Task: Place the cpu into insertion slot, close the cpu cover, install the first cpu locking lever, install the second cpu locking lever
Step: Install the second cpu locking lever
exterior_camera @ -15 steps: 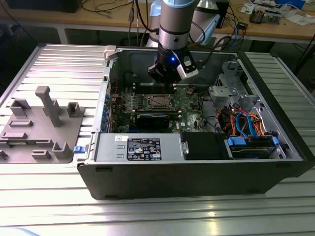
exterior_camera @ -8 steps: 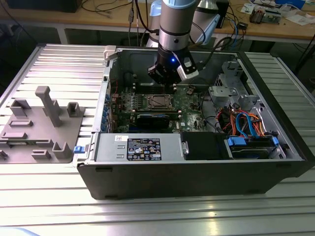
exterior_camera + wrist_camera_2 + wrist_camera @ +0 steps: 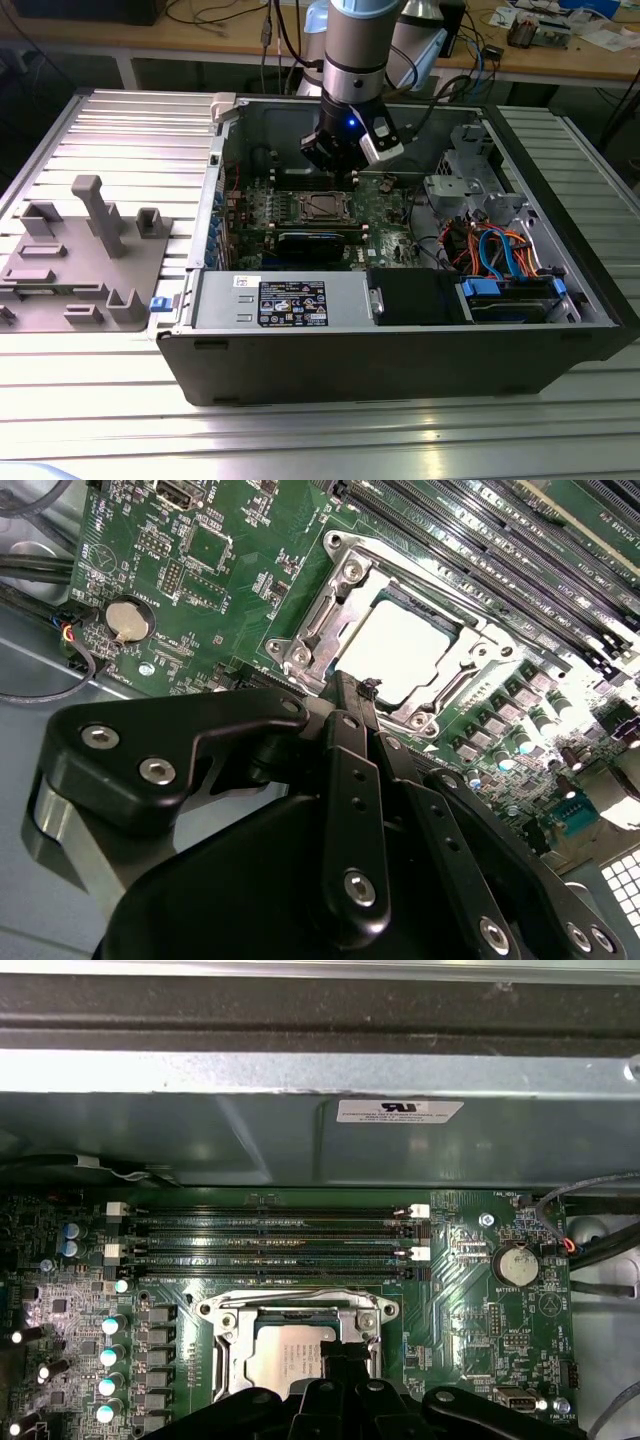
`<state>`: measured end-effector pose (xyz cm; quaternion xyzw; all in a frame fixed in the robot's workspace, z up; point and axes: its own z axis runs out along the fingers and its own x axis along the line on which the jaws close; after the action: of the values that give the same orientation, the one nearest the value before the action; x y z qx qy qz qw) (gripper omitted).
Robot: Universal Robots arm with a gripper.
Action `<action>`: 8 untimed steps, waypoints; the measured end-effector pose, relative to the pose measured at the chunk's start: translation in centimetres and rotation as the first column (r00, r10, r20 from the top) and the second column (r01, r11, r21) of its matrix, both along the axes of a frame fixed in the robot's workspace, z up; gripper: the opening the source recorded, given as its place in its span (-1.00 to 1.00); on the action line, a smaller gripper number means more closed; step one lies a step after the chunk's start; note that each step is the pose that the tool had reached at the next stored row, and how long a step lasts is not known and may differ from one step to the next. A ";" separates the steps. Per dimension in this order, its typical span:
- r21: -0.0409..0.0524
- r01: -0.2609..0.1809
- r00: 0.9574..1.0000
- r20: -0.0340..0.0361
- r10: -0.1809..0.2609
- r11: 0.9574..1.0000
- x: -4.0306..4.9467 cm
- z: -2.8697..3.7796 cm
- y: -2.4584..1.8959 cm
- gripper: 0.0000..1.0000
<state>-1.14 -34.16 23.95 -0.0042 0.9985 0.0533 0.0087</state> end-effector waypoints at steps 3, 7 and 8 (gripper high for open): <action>0.000 0.000 1.000 0.000 0.000 1.000 0.00 0.01 -0.01 -0.79; 0.000 0.000 1.000 0.000 0.000 1.000 0.00 0.47 -0.01 -0.79; 0.000 0.000 1.000 0.000 0.000 1.000 0.00 0.80 -0.01 -0.79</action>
<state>-1.13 -34.17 24.76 -0.0042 0.9985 0.0533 0.0087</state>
